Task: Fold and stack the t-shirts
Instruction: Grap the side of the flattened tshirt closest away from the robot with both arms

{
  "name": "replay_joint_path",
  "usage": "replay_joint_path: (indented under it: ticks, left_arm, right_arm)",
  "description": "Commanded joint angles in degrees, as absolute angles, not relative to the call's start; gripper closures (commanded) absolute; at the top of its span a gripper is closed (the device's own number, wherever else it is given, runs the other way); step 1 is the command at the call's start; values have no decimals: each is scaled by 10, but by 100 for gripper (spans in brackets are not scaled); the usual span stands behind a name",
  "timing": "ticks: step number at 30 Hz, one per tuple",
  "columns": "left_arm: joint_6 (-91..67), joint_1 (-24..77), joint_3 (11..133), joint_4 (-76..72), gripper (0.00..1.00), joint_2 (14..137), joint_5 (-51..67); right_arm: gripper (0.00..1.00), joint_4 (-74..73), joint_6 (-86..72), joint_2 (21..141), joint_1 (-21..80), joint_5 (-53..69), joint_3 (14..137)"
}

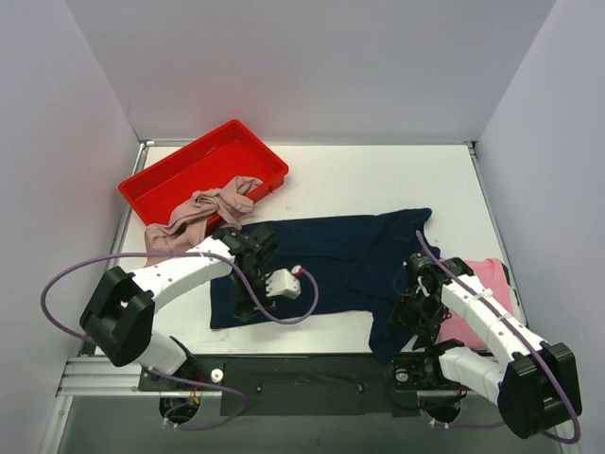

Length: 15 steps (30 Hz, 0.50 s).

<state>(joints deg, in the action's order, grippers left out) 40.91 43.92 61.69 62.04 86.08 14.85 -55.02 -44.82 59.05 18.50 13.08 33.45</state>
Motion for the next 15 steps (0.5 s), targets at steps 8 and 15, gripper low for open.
replay_joint_path:
  ticks: [8,15]
  left_arm:
    - [390,400,419,493,34,795,-24]
    - [381,389,392,444,34,819,-50]
  right_arm:
    - [47,-431,-497,690,183,152,259]
    - [64,-385,-507,714,174,163,244]
